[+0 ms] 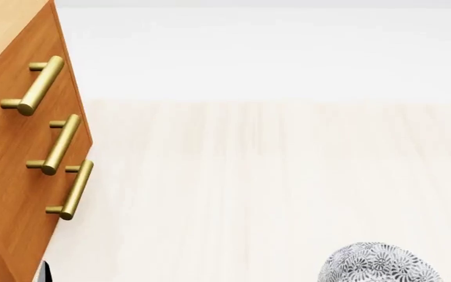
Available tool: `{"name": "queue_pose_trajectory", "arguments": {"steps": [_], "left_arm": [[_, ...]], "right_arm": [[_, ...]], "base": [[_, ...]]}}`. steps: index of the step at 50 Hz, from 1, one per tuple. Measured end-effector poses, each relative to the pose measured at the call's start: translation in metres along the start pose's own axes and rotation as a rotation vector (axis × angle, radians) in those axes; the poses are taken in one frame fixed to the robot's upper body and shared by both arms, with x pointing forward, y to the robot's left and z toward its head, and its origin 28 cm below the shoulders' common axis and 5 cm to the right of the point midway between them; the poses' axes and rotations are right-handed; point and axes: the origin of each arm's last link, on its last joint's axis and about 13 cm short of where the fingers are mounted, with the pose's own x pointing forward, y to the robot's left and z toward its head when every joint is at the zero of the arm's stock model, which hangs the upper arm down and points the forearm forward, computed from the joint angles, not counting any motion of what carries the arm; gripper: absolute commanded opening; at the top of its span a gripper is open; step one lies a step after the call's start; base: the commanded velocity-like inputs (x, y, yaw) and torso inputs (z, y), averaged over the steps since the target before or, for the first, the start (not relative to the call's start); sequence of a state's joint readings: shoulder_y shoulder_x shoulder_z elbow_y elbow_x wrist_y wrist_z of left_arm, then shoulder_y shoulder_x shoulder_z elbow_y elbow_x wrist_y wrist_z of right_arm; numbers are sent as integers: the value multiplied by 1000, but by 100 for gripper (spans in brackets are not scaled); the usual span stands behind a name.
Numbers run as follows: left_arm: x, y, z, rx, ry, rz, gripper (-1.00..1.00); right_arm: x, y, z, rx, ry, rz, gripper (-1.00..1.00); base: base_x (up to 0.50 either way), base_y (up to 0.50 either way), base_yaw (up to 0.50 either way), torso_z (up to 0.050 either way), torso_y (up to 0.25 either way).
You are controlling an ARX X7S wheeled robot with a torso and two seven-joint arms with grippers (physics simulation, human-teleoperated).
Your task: Put the bowl on top of the cabinet.
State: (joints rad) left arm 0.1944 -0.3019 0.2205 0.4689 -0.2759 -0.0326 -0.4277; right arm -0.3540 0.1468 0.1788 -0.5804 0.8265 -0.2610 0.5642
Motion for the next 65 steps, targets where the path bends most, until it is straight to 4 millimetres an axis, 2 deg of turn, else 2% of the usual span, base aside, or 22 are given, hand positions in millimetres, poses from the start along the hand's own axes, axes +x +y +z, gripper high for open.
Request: {"name": "queue_pose_trajectory", "arguments": {"steps": [21, 38, 65], "left_arm": [[0, 0, 0, 1, -1, 0, 100], [0, 0, 0, 0, 0, 1, 100], [1, 0, -1, -1, 4, 1, 100]], "right_arm": [[2, -7, 6, 67, -21, -102, 100], [8, -10, 5, 83, 48, -183, 100], [10, -12, 8, 104, 151, -196, 100]], "base": [[0, 0, 0, 0, 0], [0, 0, 0, 0, 0], [0, 0, 0, 0, 0]]}}
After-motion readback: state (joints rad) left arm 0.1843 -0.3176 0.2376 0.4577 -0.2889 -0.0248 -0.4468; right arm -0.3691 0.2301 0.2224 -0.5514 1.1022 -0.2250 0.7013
